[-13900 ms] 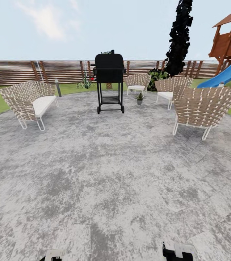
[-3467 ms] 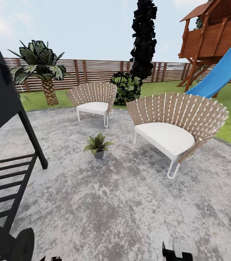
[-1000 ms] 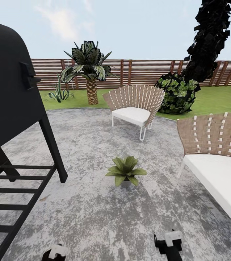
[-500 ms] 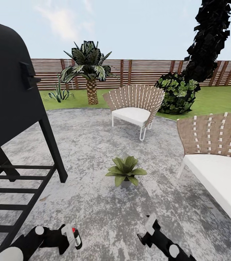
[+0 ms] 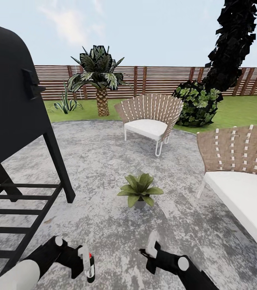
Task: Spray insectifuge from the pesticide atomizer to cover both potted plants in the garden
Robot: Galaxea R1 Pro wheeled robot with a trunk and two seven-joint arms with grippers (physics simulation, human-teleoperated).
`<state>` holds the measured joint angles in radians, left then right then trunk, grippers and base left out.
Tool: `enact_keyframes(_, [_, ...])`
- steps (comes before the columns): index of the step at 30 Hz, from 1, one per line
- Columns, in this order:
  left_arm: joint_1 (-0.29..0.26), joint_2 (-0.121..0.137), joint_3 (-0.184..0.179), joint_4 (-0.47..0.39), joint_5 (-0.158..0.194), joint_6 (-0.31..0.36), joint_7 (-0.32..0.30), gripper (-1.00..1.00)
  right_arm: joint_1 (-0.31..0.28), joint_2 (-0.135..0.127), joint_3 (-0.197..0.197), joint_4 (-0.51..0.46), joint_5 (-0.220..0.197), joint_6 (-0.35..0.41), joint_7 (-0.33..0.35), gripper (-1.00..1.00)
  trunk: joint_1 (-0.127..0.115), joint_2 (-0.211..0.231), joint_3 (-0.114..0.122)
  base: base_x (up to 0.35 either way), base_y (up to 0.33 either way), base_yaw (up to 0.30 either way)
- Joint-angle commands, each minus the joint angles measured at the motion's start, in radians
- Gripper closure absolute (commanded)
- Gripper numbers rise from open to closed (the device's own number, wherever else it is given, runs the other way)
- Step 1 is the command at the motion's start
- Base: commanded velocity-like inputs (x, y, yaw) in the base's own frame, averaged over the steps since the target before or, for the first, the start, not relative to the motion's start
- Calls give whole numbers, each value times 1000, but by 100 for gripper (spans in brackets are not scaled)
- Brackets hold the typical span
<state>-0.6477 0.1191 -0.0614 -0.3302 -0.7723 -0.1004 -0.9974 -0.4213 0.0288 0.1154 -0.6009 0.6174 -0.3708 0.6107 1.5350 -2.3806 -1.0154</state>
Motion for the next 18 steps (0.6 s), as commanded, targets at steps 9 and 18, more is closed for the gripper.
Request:
enact_keyframes(9, [0,-81,-6,-49,-78,-5,25,100,-1,133,-2,-51,110,-2,96,100,0,0,-1,0,0,0])
enact_keyframes(18, [2,-83,-7,-48,-74,-105,23,100,-1,146,-2,-50,111,-3,96,100,0,0,-1,0,0,0])
